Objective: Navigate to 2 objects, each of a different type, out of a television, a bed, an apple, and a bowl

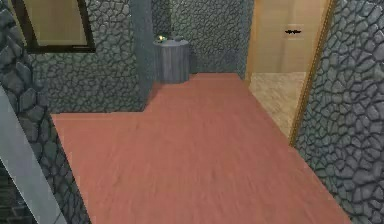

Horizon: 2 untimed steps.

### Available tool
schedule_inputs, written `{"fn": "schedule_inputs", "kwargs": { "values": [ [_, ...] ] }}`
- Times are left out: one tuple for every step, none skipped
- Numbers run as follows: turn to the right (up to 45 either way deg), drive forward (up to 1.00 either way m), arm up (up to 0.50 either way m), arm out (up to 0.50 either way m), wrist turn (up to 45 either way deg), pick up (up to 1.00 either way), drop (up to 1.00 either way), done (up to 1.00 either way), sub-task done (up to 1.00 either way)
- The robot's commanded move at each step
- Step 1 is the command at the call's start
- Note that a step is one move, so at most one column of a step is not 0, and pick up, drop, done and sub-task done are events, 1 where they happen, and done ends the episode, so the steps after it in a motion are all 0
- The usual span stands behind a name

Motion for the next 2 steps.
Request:
{"fn": "schedule_inputs", "kwargs": {
  "values": [
    [0.0,1.0,0.0,0.0,0.0,0.0,0.0,0.0,0.0],
    [-3.0,0.0,0.0,0.0,0.0,0.0,0.0,0.0,0.0]
  ]
}}
